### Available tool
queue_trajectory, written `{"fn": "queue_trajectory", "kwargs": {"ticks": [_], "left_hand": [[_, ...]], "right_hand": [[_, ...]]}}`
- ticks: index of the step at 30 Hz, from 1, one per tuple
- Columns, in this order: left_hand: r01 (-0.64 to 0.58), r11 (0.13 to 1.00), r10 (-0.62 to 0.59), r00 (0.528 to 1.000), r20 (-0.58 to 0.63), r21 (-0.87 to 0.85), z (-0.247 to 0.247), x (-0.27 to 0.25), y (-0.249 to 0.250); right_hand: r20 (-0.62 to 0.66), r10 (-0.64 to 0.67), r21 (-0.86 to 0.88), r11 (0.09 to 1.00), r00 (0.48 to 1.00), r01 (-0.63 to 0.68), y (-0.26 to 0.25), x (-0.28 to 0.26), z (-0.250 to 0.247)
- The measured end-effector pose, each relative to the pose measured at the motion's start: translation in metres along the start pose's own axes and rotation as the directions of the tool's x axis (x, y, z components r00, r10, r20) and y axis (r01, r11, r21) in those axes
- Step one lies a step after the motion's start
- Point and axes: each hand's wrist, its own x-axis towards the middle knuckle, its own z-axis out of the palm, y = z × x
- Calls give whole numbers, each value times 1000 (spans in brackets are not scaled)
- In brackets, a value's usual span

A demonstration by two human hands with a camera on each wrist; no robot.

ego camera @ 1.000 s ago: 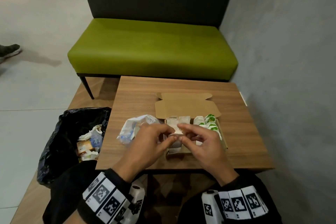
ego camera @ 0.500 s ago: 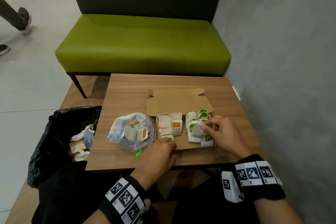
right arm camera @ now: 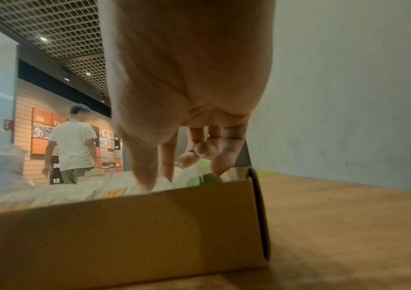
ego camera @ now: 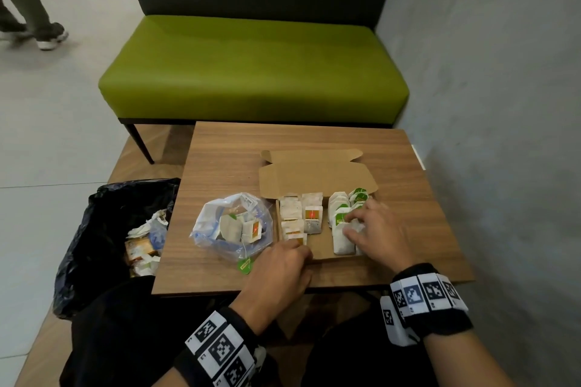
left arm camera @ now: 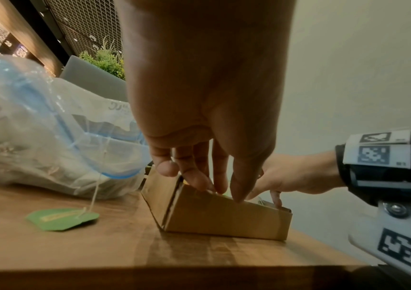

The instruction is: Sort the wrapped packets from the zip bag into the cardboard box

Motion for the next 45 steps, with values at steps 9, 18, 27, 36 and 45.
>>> {"fn": "queue_trajectory", "kwargs": {"ticks": [9,18,27,36,45], "left_hand": [[-9,1000,9,1000,1,10,5,1,-2],[-47,999,47,999,-19,0,4,-1,-3],[-45,999,45,999,-11,14,3,-1,-3],[-51,995,43,996,-82,-87,-8,-7,-2],[418,908,-388,867,-313,32,-51,-8,-48]], "right_hand": [[93,-66,-167,983,994,81,-12,-3,-2],[-66,-12,-139,990,998,3,-13,3,8],[-81,18,-131,991,997,-28,-11,1,7],[-207,-47,-22,999,977,43,-22,-9,-4],[-347,-255,123,942,903,313,-95,-24,-10]]}}
